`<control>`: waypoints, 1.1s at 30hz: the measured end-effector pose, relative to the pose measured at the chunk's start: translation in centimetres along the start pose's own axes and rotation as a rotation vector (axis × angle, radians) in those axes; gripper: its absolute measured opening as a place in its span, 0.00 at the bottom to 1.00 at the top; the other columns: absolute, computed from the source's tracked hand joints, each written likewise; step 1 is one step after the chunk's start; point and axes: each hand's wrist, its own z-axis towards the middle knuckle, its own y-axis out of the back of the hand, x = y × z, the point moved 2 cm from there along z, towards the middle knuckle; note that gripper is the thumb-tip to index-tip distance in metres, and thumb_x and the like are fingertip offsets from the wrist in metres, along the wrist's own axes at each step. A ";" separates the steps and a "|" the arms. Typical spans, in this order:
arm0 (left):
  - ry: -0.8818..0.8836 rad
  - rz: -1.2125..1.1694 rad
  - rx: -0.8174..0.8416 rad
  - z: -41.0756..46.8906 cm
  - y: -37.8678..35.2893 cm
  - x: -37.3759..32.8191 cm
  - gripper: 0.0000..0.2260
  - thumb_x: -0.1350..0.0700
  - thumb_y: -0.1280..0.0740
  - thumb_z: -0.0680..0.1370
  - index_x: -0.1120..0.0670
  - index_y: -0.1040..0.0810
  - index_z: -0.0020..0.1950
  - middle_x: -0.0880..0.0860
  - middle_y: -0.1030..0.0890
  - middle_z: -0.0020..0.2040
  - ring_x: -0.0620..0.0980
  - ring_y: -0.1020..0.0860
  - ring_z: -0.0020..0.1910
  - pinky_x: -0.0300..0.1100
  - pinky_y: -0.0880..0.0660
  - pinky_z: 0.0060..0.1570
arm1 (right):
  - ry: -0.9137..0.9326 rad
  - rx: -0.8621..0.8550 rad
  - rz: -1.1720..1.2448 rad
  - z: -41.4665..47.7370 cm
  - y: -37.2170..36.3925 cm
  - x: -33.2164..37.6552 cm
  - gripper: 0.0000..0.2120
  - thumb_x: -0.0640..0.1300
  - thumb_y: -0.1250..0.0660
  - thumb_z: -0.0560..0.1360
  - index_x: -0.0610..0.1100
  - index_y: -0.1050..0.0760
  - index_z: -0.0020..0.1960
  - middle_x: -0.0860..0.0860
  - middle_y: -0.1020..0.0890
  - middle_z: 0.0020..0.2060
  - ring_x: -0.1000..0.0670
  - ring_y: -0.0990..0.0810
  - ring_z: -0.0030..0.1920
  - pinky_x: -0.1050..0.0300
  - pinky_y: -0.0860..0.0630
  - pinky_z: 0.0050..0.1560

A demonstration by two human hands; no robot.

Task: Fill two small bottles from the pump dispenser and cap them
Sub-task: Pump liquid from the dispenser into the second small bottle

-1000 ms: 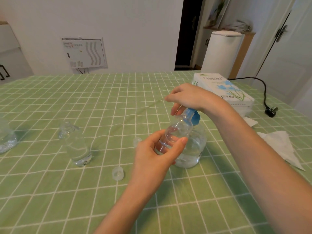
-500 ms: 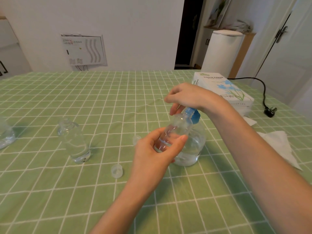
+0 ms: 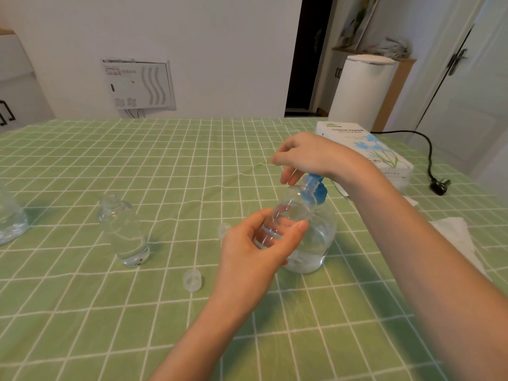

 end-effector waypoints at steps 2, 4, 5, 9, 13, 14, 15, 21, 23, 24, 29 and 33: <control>-0.005 -0.001 0.004 0.0 0.0 0.0 0.05 0.52 0.28 0.70 0.45 0.19 0.45 0.43 0.18 0.34 0.39 0.22 0.32 0.30 0.26 0.29 | -0.001 0.009 0.008 0.0 -0.2 0.1 0.17 0.47 0.39 0.77 0.38 0.26 0.61 0.50 0.15 0.38 0.42 0.19 0.55 0.47 0.25 0.59; -0.005 -0.004 0.006 0.0 -0.1 0.0 0.06 0.52 0.28 0.70 0.45 0.19 0.46 0.42 0.18 0.33 0.39 0.23 0.32 0.30 0.26 0.30 | -0.002 0.013 0.023 0.0 -0.2 0.0 0.19 0.47 0.39 0.77 0.36 0.27 0.63 0.49 0.15 0.38 0.38 0.21 0.57 0.43 0.26 0.61; -0.004 -0.006 0.006 0.0 -0.1 0.0 0.06 0.52 0.28 0.70 0.45 0.19 0.46 0.42 0.19 0.33 0.39 0.23 0.32 0.30 0.26 0.30 | -0.002 0.014 0.030 0.0 -0.2 -0.1 0.20 0.46 0.39 0.77 0.36 0.28 0.64 0.49 0.15 0.38 0.37 0.22 0.58 0.41 0.27 0.62; 0.000 -0.004 -0.004 -0.1 0.0 0.1 0.05 0.53 0.28 0.70 0.44 0.20 0.44 0.43 0.19 0.34 0.42 0.23 0.33 0.31 0.25 0.30 | -0.013 0.036 0.031 0.0 -0.5 -0.4 0.20 0.46 0.39 0.77 0.34 0.29 0.64 0.47 0.15 0.40 0.36 0.24 0.60 0.40 0.29 0.64; -0.005 0.020 -0.010 -0.1 0.1 0.2 0.04 0.52 0.28 0.69 0.43 0.20 0.40 0.45 0.19 0.33 0.45 0.23 0.33 0.38 0.23 0.33 | -0.013 0.050 0.022 0.2 -0.8 -0.6 0.21 0.46 0.39 0.77 0.34 0.29 0.64 0.45 0.15 0.44 0.35 0.24 0.60 0.40 0.29 0.64; -0.005 0.018 -0.010 -0.1 0.1 0.2 0.04 0.52 0.28 0.69 0.43 0.19 0.40 0.45 0.19 0.33 0.45 0.23 0.33 0.38 0.23 0.33 | -0.009 0.048 0.021 0.2 -0.8 -0.6 0.21 0.46 0.39 0.77 0.34 0.29 0.64 0.45 0.15 0.43 0.35 0.24 0.60 0.40 0.29 0.64; -0.003 0.015 -0.011 -0.1 0.1 0.2 0.04 0.52 0.28 0.69 0.43 0.19 0.41 0.45 0.19 0.34 0.45 0.23 0.33 0.37 0.23 0.32 | -0.006 0.047 0.020 0.2 -0.8 -0.6 0.21 0.46 0.39 0.77 0.34 0.29 0.64 0.45 0.15 0.43 0.35 0.24 0.60 0.40 0.29 0.64; 0.001 0.007 0.002 0.0 0.0 0.2 0.05 0.51 0.28 0.69 0.44 0.19 0.44 0.43 0.19 0.33 0.43 0.23 0.33 0.32 0.25 0.31 | 0.003 0.017 0.008 0.1 -0.2 -0.4 0.21 0.46 0.39 0.77 0.33 0.28 0.64 0.44 0.15 0.43 0.38 0.22 0.58 0.42 0.27 0.62; -0.001 0.009 0.001 0.0 0.0 0.1 0.05 0.51 0.28 0.69 0.45 0.19 0.44 0.42 0.19 0.32 0.41 0.23 0.31 0.29 0.27 0.28 | 0.004 0.001 -0.003 0.2 0.1 -0.2 0.20 0.47 0.39 0.77 0.35 0.27 0.63 0.48 0.15 0.39 0.41 0.19 0.55 0.45 0.25 0.60; 0.000 0.008 0.001 0.1 0.0 0.0 0.05 0.51 0.28 0.69 0.45 0.19 0.45 0.42 0.19 0.31 0.40 0.23 0.31 0.29 0.28 0.27 | 0.003 0.000 -0.009 0.2 0.1 -0.2 0.19 0.47 0.39 0.77 0.36 0.27 0.63 0.49 0.15 0.39 0.42 0.19 0.55 0.47 0.25 0.59; 0.003 -0.001 0.002 0.1 0.0 0.0 0.05 0.52 0.28 0.70 0.46 0.19 0.45 0.42 0.19 0.31 0.38 0.24 0.30 0.28 0.29 0.27 | 0.002 0.027 0.013 0.2 -0.2 0.0 0.18 0.47 0.39 0.77 0.38 0.27 0.63 0.49 0.15 0.39 0.41 0.19 0.56 0.46 0.26 0.61; 0.006 0.002 -0.007 0.0 0.0 0.0 0.03 0.52 0.28 0.69 0.45 0.19 0.42 0.43 0.19 0.31 0.40 0.24 0.30 0.29 0.29 0.27 | 0.002 0.040 0.026 0.1 -0.4 -0.3 0.19 0.47 0.39 0.77 0.36 0.28 0.63 0.48 0.15 0.39 0.38 0.22 0.59 0.42 0.28 0.64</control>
